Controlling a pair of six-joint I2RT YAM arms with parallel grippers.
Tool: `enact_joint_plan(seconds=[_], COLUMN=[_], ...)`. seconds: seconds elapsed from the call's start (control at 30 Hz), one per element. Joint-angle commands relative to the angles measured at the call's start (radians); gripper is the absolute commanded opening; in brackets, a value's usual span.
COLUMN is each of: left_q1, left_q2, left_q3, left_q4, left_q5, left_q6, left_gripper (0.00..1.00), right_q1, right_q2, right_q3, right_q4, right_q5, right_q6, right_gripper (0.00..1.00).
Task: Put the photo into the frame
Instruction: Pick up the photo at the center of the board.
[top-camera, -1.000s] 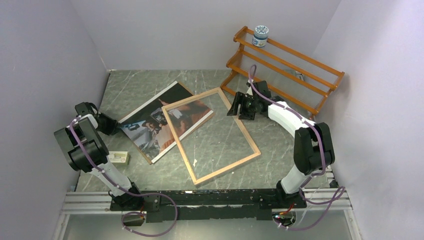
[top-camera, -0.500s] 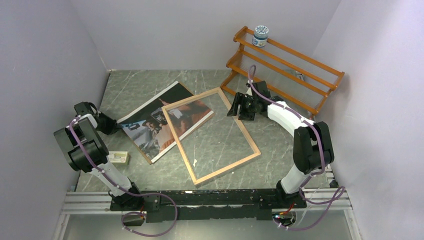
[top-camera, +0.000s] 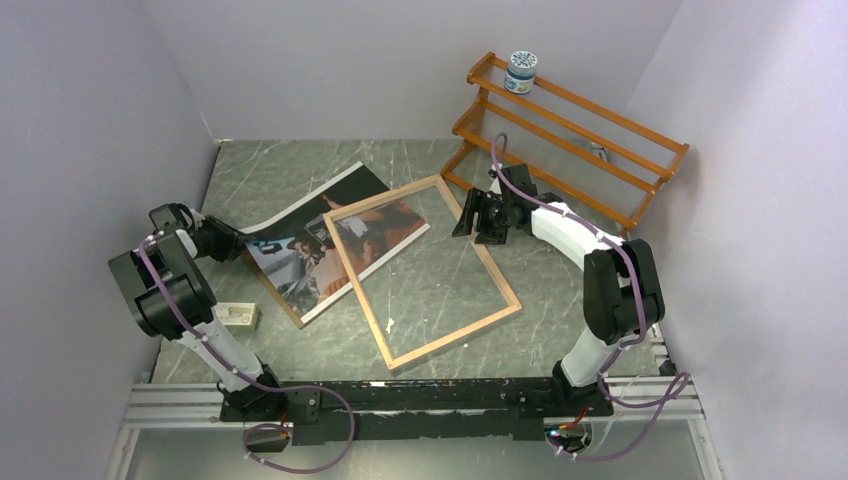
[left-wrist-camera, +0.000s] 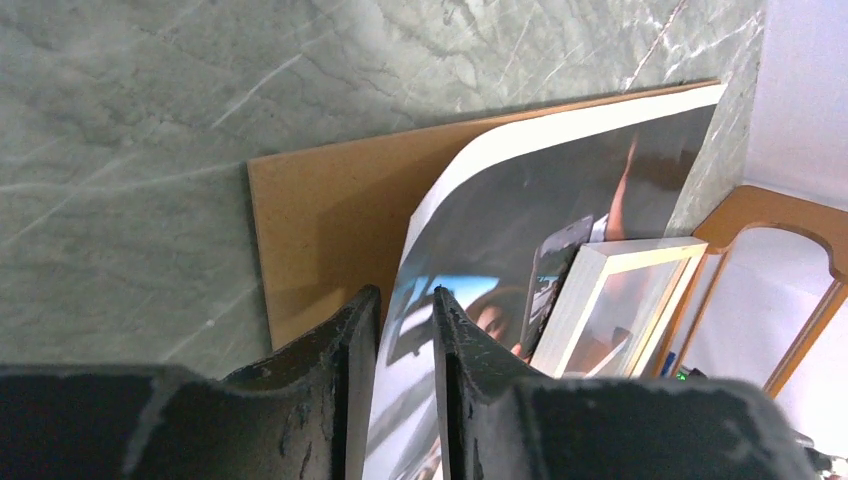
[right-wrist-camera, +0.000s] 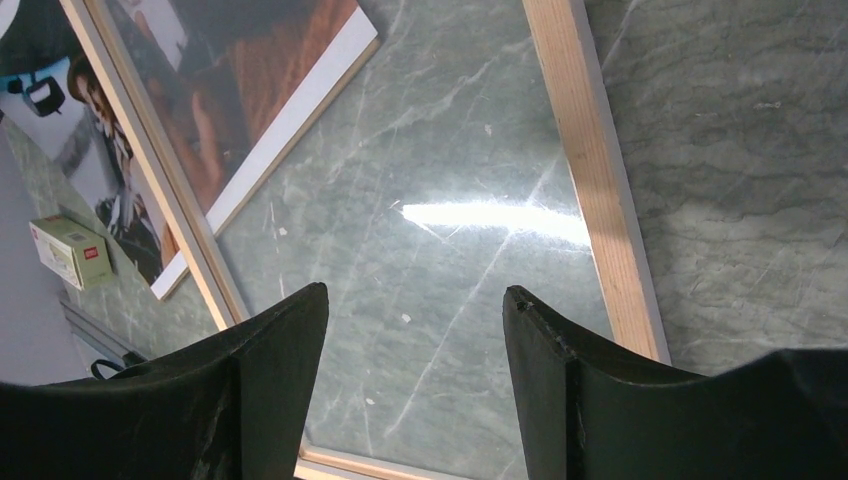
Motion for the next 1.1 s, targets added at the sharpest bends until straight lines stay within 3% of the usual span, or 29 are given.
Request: enact_joint_plan(seconds=[0.0, 0.37, 0.5, 0.6, 1.07], left_q1=[-0.001, -0.01, -0.017, -0.016, -0.017], left_q2=[0.04, 0.071, 0.056, 0.037, -0.178], left_q3=[-0.013, -0.05, -0.048, 0.001, 0.371], left_q4=[0.073, 0.17, 0.168, 0.083, -0.394], left_q5=[0.071, 0.197, 0.206, 0.168, -0.161], left_q6=[-0.027, -0.115, -0.112, -0.077, 0.189], left_gripper=[0.33, 0.28, 0.15, 0.03, 0.02], right_q1=[0.002, 0.005, 0.005, 0.005, 0.004], right_q2=[-0.001, 0.0, 0.005, 0.015, -0.015], right_q3=[0.032, 0.036, 0.055, 0.08, 0.138], right_q4=[0.001, 0.003, -0.006, -0.023, -0.08], right_q5=[-0.007, 0.005, 0.008, 0.011, 0.081], right_q6=[-0.009, -0.012, -0.015, -0.02, -0.011], right_gripper=[0.68, 0.68, 0.69, 0.69, 0.7])
